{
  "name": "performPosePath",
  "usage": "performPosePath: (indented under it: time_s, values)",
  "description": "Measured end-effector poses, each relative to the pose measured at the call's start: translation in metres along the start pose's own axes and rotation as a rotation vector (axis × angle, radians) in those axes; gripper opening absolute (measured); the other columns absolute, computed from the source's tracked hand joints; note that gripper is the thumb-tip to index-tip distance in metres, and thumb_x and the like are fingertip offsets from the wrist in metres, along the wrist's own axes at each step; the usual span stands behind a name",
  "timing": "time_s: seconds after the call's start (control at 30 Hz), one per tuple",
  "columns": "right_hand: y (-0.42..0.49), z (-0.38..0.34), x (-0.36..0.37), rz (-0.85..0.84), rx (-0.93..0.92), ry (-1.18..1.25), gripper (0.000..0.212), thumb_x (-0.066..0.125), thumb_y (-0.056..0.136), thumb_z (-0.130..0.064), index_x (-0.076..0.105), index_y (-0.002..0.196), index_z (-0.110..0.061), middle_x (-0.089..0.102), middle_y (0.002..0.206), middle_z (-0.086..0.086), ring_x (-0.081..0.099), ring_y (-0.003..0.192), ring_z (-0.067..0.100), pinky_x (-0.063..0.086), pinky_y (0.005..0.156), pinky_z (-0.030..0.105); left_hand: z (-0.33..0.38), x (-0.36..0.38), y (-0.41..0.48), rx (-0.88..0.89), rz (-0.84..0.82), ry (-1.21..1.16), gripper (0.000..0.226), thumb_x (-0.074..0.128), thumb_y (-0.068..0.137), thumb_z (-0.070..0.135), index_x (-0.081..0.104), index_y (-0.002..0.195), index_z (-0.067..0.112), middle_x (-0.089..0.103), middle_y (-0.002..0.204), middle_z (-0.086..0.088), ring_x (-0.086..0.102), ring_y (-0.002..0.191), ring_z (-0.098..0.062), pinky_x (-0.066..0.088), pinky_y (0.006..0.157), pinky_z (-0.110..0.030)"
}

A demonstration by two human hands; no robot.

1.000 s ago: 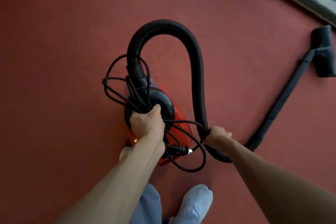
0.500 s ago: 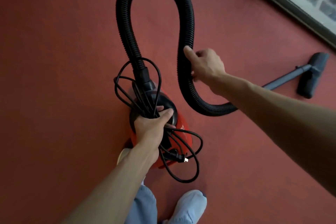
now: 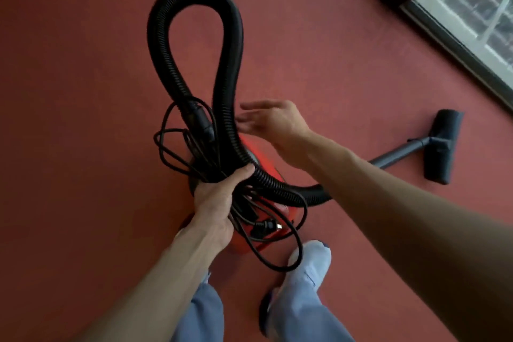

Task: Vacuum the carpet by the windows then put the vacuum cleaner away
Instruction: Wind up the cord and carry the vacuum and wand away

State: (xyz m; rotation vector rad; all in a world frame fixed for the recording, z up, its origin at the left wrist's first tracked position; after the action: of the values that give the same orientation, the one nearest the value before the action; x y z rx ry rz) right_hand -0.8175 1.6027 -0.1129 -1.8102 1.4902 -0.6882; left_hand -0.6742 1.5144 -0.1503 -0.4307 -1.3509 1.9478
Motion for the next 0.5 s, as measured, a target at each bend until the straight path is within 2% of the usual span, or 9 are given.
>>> performPosePath:
  time_s: [0.03, 0.1, 0.17, 0.2, 0.27, 0.33, 0.43, 0.5]
  values:
    - [0.001, 0.007, -0.019, 0.003, -0.060, -0.184, 0.040, 0.042, 0.085, 0.016, 0.065, 0.115, 0.004, 0.070, 0.091, 0.015, 0.068, 0.079, 0.028, 0.057, 0.089, 0.038, 0.000, 0.003, -0.003, -0.006, 0.019, -0.022, 0.083, 0.097, 0.038, 0.029, 0.071, 0.114, 0.009, 0.075, 0.107, -0.009, 0.071, 0.102, -0.029, 0.056, 0.092, -0.051]
    - [-0.001, 0.030, -0.061, -0.014, -0.159, -0.786, 0.059, 0.040, 0.076, 0.013, 0.066, 0.122, -0.012, 0.070, 0.113, 0.008, 0.064, 0.107, 0.024, 0.049, 0.100, 0.033, 0.001, 0.011, -0.003, -0.015, 0.070, -0.044, 0.068, 0.095, 0.052, 0.023, 0.071, 0.115, 0.011, 0.076, 0.106, -0.008, 0.073, 0.096, -0.028, 0.059, 0.084, -0.049]
    - [-0.011, 0.070, -0.109, -0.112, -0.091, -1.326, 0.067, 0.047, 0.078, 0.006, 0.054, 0.137, -0.025, 0.055, 0.137, 0.004, 0.047, 0.127, 0.026, 0.039, 0.106, 0.034, 0.002, 0.017, -0.004, -0.025, 0.100, -0.062, 0.054, 0.091, 0.062, 0.018, 0.072, 0.112, 0.010, 0.076, 0.102, -0.009, 0.074, 0.091, -0.029, 0.061, 0.076, -0.047]
    - [-0.017, 0.088, -0.131, -0.154, -0.041, -1.483, 0.071, 0.048, 0.080, 0.003, 0.045, 0.143, -0.030, 0.045, 0.144, 0.001, 0.038, 0.132, 0.026, 0.035, 0.107, 0.038, 0.002, 0.018, -0.003, -0.026, 0.098, -0.078, 0.053, 0.091, 0.063, 0.017, 0.073, 0.111, 0.009, 0.076, 0.102, -0.010, 0.074, 0.091, -0.030, 0.061, 0.075, -0.048]
    - [-0.029, 0.116, -0.162, -0.161, -0.007, -1.589, 0.079, 0.050, 0.079, 0.002, 0.033, 0.148, -0.034, 0.033, 0.150, -0.005, 0.027, 0.136, 0.023, 0.032, 0.106, 0.042, 0.003, 0.018, -0.003, -0.028, 0.096, -0.089, 0.056, 0.093, 0.059, 0.019, 0.073, 0.111, 0.009, 0.076, 0.103, -0.010, 0.074, 0.094, -0.031, 0.060, 0.079, -0.052]
    - [-0.029, 0.125, -0.169, -0.093, -0.120, -1.587, 0.068, 0.058, 0.083, -0.003, 0.038, 0.142, -0.031, 0.032, 0.150, -0.005, 0.024, 0.137, 0.024, 0.032, 0.105, 0.047, 0.001, 0.016, -0.003, -0.022, 0.089, -0.078, 0.061, 0.095, 0.054, 0.023, 0.074, 0.110, 0.010, 0.076, 0.103, -0.009, 0.073, 0.096, -0.030, 0.058, 0.083, -0.054]
    - [-0.020, 0.120, -0.161, 0.014, -0.219, -1.621, 0.038, 0.059, 0.093, -0.023, 0.048, 0.129, -0.028, 0.048, 0.133, 0.000, 0.039, 0.124, 0.028, 0.038, 0.094, 0.050, -0.002, 0.015, -0.004, 0.009, 0.077, -0.063, 0.075, 0.099, 0.041, 0.035, 0.075, 0.108, 0.012, 0.076, 0.106, -0.008, 0.071, 0.102, -0.031, 0.056, 0.089, -0.054]
    - [-0.017, 0.110, -0.157, 0.067, -0.287, -1.626, 0.032, 0.056, 0.095, -0.033, 0.050, 0.126, -0.028, 0.054, 0.122, 0.000, 0.045, 0.115, 0.029, 0.041, 0.087, 0.049, -0.005, 0.014, -0.005, 0.049, 0.073, -0.034, 0.086, 0.100, 0.030, 0.045, 0.075, 0.106, 0.016, 0.076, 0.109, -0.006, 0.069, 0.107, -0.030, 0.052, 0.096, -0.053]
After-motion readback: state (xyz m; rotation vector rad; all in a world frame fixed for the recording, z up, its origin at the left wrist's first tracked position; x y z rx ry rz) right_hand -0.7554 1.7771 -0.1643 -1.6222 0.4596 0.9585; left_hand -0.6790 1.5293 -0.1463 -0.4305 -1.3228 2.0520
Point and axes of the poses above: each hand's wrist, its own y-axis towards the middle knuckle, its own x-axis out of the palm, z = x × y, the point moved 6 cm from there along y, towards the middle knuckle
